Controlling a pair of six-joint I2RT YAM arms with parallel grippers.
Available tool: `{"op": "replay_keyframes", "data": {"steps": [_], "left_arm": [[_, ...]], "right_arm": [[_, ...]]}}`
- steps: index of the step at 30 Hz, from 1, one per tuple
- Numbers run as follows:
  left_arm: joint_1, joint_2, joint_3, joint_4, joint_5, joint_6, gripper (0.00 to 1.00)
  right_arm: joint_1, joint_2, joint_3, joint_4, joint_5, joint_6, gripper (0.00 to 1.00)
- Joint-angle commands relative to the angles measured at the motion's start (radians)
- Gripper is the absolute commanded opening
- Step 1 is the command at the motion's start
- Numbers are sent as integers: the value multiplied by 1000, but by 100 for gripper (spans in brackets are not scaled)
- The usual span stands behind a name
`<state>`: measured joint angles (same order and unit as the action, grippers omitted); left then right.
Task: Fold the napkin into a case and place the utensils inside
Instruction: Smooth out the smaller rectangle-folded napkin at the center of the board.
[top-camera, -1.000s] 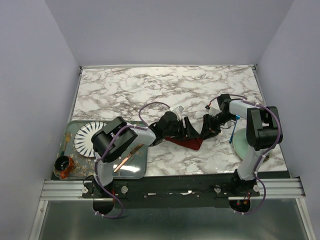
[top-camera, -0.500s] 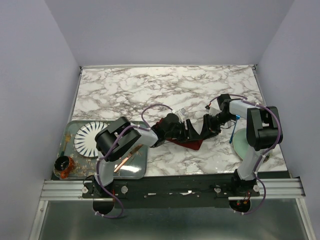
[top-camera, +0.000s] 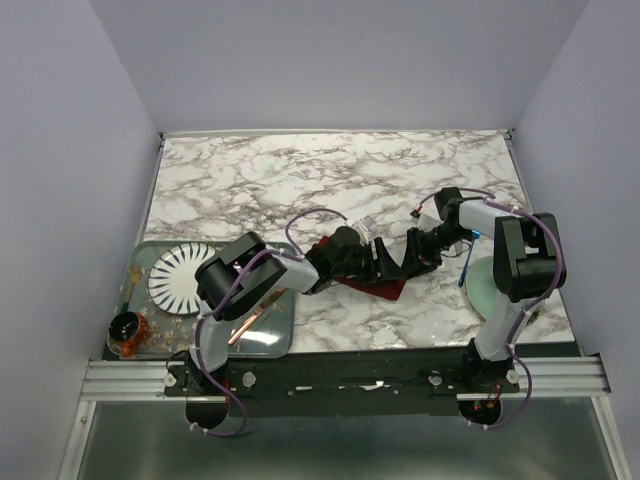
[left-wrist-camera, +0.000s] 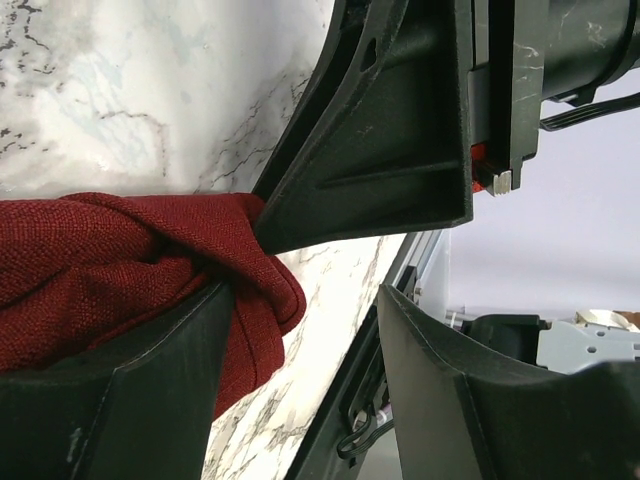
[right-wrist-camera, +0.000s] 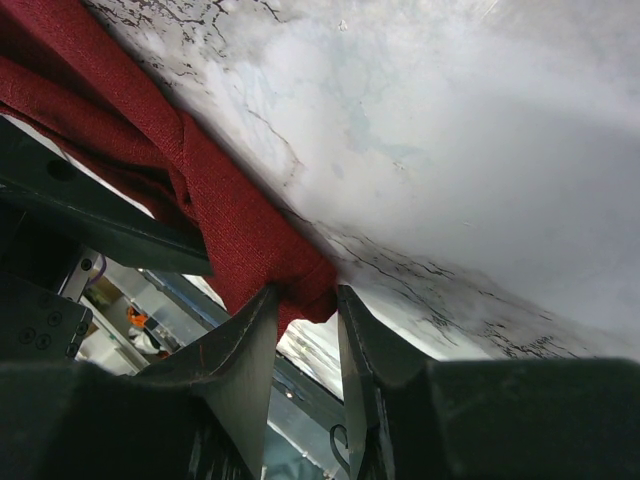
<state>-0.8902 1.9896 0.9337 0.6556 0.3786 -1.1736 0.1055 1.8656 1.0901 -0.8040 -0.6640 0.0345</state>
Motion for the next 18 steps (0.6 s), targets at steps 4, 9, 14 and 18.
{"op": "replay_keyframes", "data": {"steps": [4, 9, 14, 18], "left_arm": [[5, -49, -10, 4, 6, 5, 67], [5, -58, -18, 1, 3, 0, 67], [5, -54, -26, 7, 6, -8, 67], [7, -49, -29, -2, 6, -15, 67]], "right_arm": [[5, -17, 1, -12, -16, 1, 39], [5, -14, 7, -17, -25, -2, 39], [5, -14, 5, -20, -29, -4, 39], [5, -17, 5, -18, -32, -5, 39]]}}
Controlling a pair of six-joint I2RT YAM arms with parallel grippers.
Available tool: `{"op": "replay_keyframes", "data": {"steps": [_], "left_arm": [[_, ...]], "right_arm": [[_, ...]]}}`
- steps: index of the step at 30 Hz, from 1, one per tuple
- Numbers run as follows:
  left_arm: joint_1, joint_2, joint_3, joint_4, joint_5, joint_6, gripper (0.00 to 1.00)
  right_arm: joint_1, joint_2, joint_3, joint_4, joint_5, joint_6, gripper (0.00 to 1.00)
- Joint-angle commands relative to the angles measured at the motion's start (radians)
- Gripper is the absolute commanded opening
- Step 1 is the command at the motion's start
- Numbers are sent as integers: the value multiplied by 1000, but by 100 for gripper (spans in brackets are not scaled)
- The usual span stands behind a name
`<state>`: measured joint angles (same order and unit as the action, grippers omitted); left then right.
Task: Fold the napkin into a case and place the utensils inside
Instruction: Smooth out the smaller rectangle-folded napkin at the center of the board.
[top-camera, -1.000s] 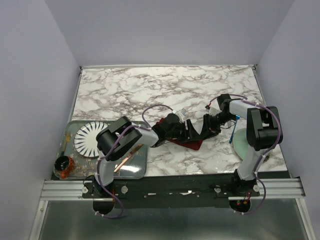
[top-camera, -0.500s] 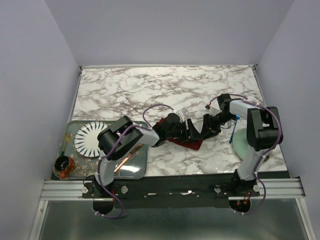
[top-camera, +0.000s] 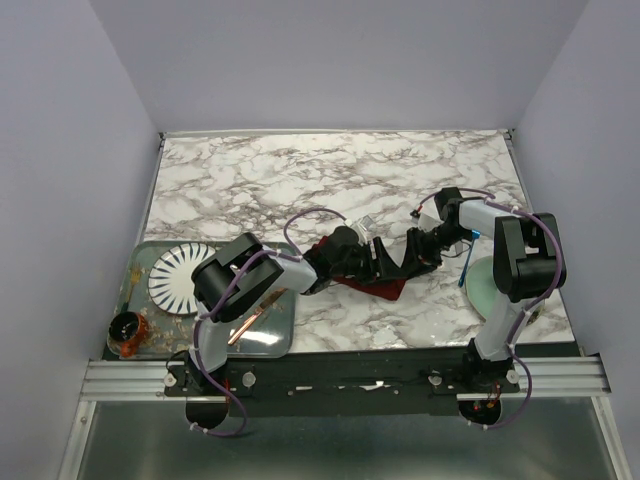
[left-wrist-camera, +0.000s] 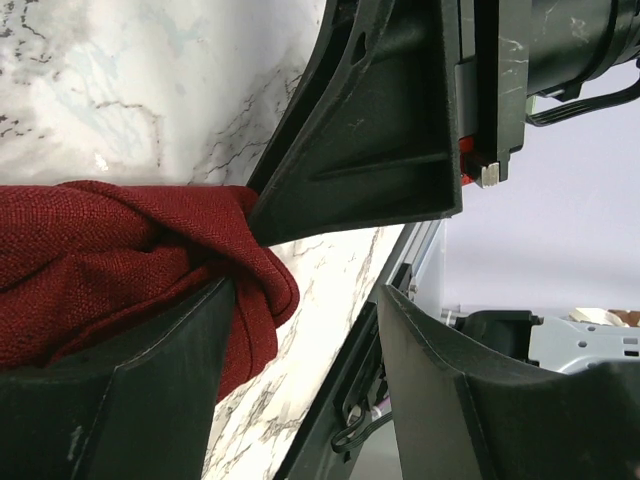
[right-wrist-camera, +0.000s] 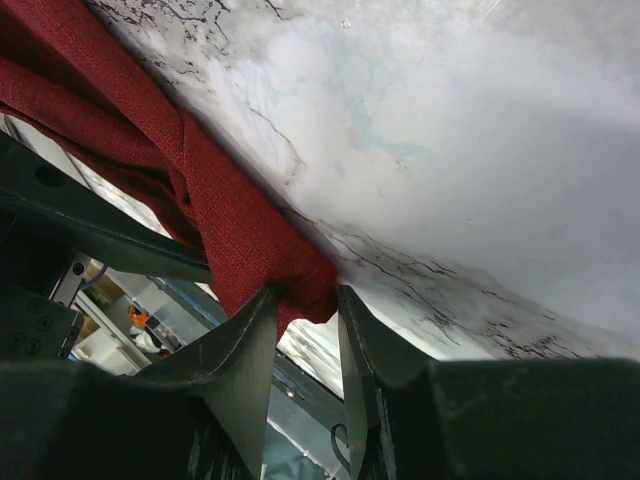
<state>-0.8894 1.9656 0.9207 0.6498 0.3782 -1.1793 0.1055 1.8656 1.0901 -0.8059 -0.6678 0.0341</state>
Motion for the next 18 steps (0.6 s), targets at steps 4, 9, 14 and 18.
{"op": "replay_keyframes", "data": {"steps": [4, 9, 14, 18], "left_arm": [[7, -11, -8, 27, 11, -14, 67], [7, 32, 30, 30, 7, -5, 67], [7, 82, 58, -36, -9, 7, 67], [9, 101, 55, -36, -15, 1, 67]], "right_arm": [[6, -20, 4, -15, -38, -5, 39], [5, -25, -1, -15, -47, -7, 41], [5, -31, -4, -15, -55, -5, 42], [5, -29, -7, -15, -58, -7, 43]]}}
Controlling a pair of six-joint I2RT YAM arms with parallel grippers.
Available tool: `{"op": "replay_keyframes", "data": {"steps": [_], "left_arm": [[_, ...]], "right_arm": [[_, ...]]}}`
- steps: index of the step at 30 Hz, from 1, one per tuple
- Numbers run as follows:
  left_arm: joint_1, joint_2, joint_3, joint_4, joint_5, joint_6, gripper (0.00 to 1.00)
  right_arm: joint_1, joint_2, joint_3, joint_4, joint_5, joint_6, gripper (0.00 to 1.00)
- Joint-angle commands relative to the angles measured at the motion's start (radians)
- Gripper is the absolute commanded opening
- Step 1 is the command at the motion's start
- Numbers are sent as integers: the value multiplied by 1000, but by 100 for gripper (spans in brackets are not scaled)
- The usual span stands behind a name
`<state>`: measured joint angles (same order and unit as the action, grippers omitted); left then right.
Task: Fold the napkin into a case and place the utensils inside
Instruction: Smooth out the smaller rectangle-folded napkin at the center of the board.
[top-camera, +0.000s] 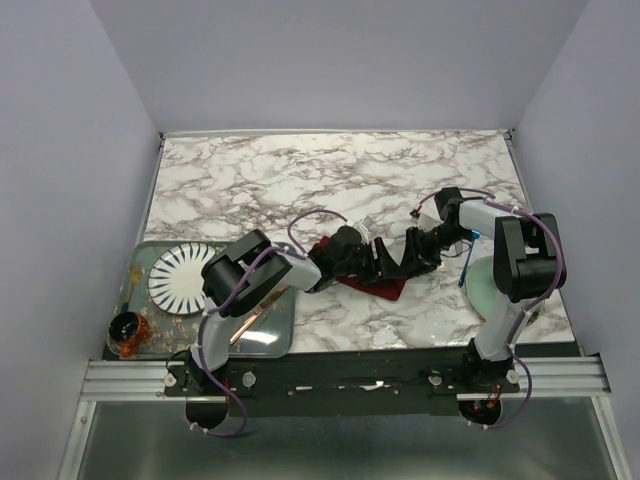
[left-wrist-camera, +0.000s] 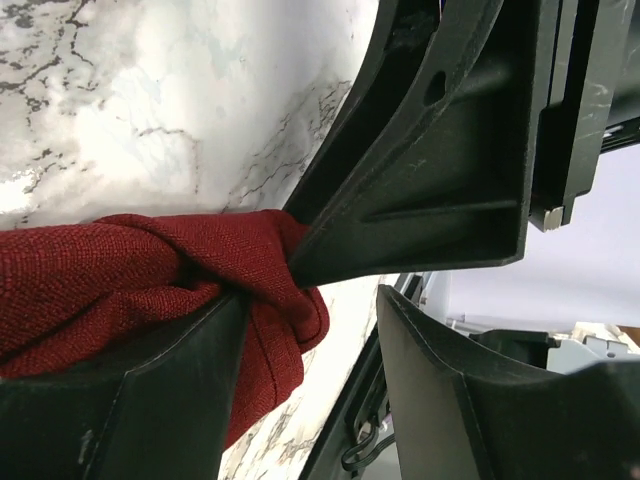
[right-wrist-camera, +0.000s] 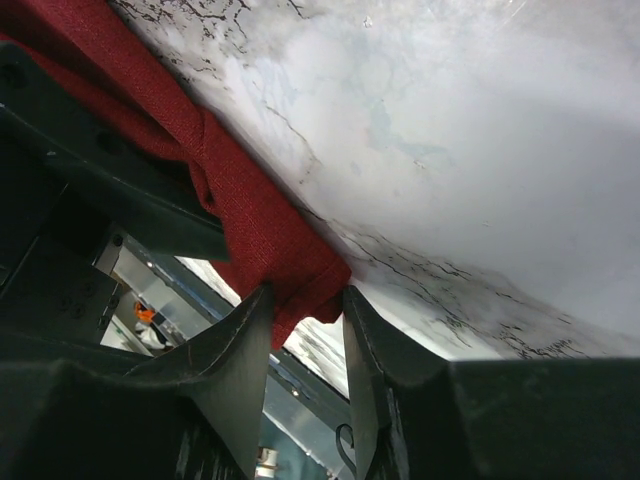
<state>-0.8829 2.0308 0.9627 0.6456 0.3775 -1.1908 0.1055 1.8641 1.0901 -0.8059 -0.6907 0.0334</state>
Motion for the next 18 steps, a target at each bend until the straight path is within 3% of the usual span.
{"op": "replay_keyframes", "data": {"steps": [1, 7, 18], "left_arm": [[2, 35, 11, -26, -11, 13, 67], [5, -41, -25, 15, 0, 40, 68], [7, -124, -44, -75, -19, 48, 68]], "right_arm": [[5, -26, -9, -15, -33, -7, 43], [5, -8, -4, -13, -24, -10, 43], [3, -9, -2, -15, -29, -7, 43]]}}
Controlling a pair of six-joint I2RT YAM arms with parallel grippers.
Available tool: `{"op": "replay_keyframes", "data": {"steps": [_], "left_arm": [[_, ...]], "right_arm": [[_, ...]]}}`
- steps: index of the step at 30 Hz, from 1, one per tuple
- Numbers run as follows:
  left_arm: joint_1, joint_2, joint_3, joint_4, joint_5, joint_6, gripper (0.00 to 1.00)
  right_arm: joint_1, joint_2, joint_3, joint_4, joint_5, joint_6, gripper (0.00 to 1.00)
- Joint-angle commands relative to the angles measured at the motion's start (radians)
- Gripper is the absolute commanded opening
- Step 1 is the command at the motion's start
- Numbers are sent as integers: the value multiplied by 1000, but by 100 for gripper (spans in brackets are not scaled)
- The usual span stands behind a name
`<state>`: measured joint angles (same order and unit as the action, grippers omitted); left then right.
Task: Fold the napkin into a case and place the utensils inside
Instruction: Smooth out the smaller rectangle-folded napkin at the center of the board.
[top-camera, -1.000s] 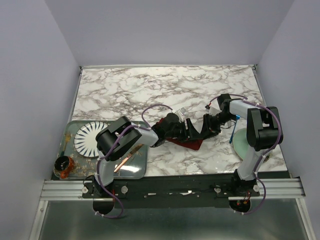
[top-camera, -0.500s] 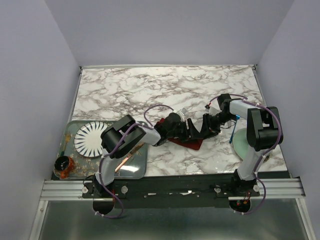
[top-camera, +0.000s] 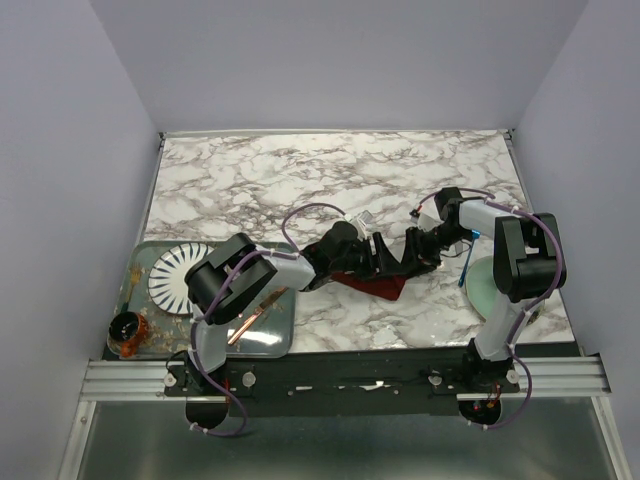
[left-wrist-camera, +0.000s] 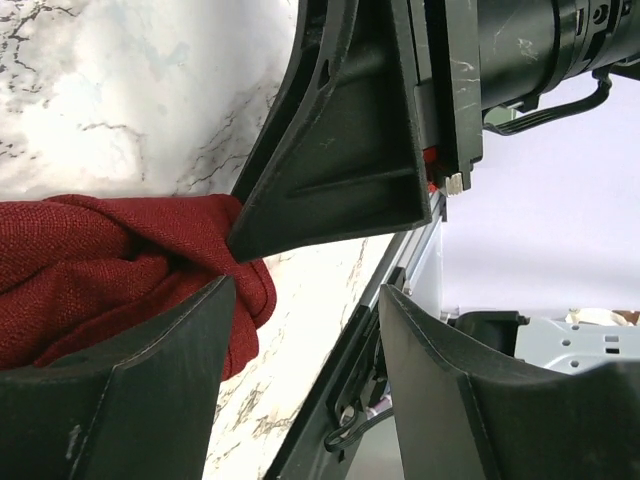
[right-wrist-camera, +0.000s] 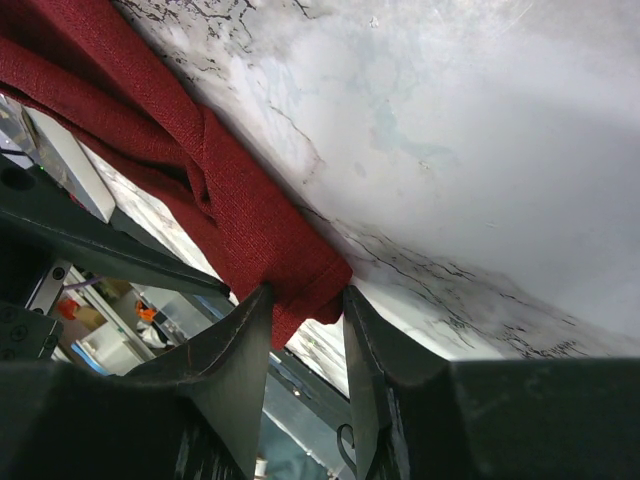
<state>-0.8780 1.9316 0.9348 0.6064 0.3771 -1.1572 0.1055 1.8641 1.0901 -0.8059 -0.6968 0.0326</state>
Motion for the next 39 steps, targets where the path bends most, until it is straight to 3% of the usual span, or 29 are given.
{"op": "replay_keyframes", "data": {"steps": [1, 39], "left_arm": [[4, -23, -16, -34, -17, 10, 68], [-7, 73, 32, 44, 25, -59, 68]], "right_arm": [[3, -9, -2, -15, -23, -5, 43], [3, -6, -6, -10, -36, -7, 43]]}}
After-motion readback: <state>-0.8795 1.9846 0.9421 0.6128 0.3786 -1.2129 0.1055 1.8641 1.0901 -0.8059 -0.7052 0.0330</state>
